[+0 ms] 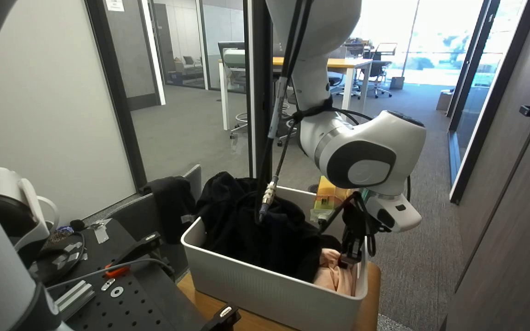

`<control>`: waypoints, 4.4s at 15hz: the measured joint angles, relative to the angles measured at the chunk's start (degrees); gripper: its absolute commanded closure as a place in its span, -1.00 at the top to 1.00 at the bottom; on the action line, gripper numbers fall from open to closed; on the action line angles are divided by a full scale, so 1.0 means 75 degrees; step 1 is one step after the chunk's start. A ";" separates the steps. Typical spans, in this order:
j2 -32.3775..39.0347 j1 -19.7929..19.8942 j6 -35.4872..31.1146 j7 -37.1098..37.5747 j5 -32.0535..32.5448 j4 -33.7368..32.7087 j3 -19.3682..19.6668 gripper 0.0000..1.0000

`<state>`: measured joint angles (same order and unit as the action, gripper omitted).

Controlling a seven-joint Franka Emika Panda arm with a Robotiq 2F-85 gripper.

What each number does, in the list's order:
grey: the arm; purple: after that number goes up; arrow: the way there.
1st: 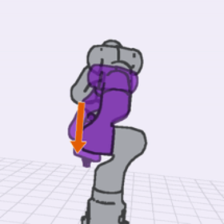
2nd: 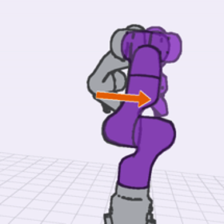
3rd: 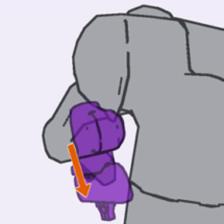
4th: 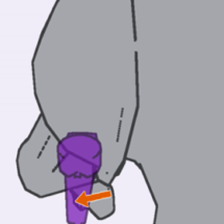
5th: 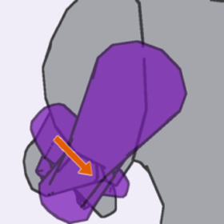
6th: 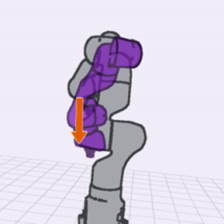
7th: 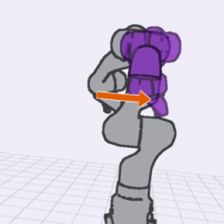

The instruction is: Put a cloth from the box on the head rest of the chair

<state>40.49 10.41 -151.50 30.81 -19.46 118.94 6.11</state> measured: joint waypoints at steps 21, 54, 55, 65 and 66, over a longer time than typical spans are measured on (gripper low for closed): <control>-0.3919 0.0328 0.0131 -0.4190 -0.1723 0.2432 -0.1489 -0.85; -0.6312 -0.3501 0.1704 -0.5063 -0.1550 0.1611 -0.2290 -0.85; -0.6162 -0.3548 0.1524 -0.5084 -0.1549 0.1630 -0.2395 -0.85; -0.4649 -0.3881 0.0287 -0.5089 -0.0999 0.1747 -0.3266 -0.85; -0.4492 -0.3899 0.0200 -0.5071 -0.0860 0.1764 -0.3314 -0.85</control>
<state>6.80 -18.84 -150.00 -7.22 -25.90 132.17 -18.74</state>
